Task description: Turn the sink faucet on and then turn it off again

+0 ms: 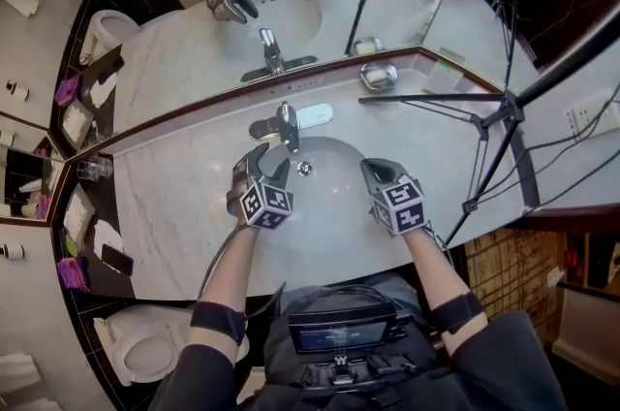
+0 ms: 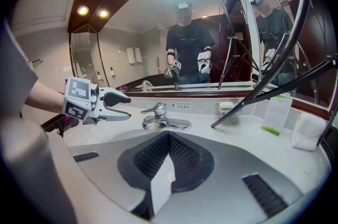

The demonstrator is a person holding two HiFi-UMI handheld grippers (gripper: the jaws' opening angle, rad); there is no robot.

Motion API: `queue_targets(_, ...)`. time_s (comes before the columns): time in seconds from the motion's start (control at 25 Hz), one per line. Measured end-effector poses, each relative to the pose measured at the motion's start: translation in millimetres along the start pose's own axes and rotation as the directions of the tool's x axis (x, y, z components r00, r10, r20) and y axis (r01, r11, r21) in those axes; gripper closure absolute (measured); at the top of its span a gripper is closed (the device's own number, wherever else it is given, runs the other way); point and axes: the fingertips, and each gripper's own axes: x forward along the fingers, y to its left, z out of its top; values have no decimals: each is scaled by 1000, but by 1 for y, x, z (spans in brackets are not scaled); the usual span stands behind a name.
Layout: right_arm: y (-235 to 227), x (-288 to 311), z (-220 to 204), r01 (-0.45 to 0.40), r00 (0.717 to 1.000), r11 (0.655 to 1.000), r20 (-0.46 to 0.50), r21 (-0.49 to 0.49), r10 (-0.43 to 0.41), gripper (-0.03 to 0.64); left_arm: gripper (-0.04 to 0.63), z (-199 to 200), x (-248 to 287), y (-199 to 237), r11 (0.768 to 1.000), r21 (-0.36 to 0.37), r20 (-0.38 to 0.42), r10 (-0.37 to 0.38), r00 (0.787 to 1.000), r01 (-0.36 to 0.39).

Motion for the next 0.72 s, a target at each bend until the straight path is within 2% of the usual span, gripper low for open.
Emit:
queue_targets(0.12,-6,-1,-7,9,1000,1000,-13,8,-9,598,356,5,19,-1,996,84,-17,3,1000,-1)
queue_targets(0.32,-13,-2,-14,22,999,1000,-25,7,-22,598,370,2,45,-2,988,156,-46,5,999,2)
queue_targets(0.44,-17,-4,-16,31,999,999,-28,9,-31,598,383,2,57,0,985,172,-55,8,998,2)
queue_targets(0.72,-29,-9,-25,49,998,998,-33,30,-48,598,421,6,74,5,988,154,-60,13,998,-4)
